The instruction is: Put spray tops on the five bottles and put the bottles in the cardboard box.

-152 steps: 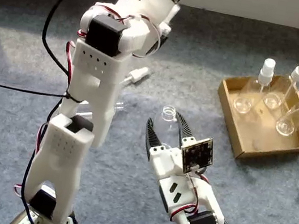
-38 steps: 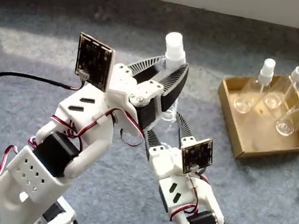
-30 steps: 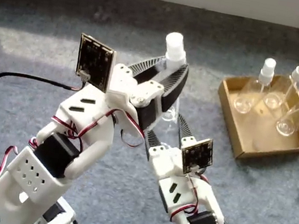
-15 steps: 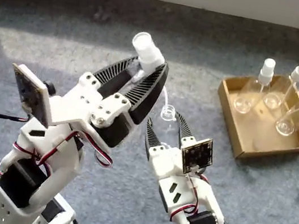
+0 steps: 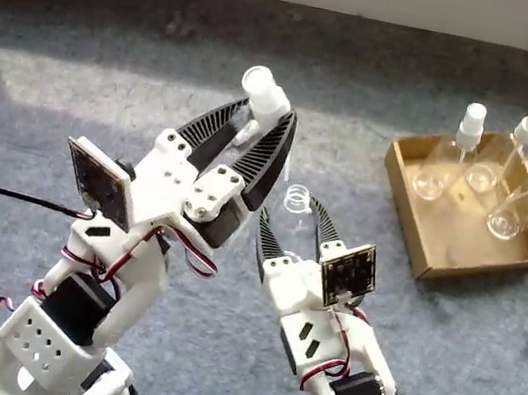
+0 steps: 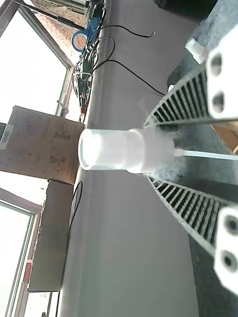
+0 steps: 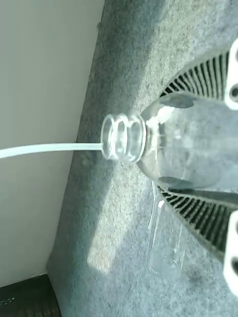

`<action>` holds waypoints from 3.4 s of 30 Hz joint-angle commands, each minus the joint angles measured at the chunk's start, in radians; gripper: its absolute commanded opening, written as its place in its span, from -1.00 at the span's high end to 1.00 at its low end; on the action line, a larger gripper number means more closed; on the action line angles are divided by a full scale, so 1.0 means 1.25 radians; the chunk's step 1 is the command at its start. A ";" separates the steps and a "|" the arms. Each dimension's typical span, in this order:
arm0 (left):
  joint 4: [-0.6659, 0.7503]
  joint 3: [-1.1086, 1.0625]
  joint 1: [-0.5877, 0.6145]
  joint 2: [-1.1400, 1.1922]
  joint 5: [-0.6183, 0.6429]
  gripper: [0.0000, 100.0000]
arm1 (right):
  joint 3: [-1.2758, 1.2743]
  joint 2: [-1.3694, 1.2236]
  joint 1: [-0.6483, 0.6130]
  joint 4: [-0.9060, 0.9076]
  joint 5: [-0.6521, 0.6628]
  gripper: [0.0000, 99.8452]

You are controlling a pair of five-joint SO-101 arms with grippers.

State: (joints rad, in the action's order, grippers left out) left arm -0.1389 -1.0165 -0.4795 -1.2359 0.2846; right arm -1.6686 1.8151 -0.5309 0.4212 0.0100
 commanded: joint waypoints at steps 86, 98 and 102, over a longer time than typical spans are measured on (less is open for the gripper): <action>-0.288 -0.083 -0.095 -0.008 -0.072 0.99 | -0.117 0.013 -0.004 -0.001 -0.002 0.69; -0.291 -0.078 -0.098 -0.008 -0.038 0.99 | -0.117 0.014 -0.007 -0.051 0.020 0.69; -0.298 -0.039 -0.112 -0.008 -0.055 0.99 | -0.117 0.014 -0.007 -0.050 0.118 0.69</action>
State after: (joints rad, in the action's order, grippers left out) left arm -0.4964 -1.1623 -0.6084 -1.2436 0.2232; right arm -1.6686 1.8151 -0.5309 0.3920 0.0928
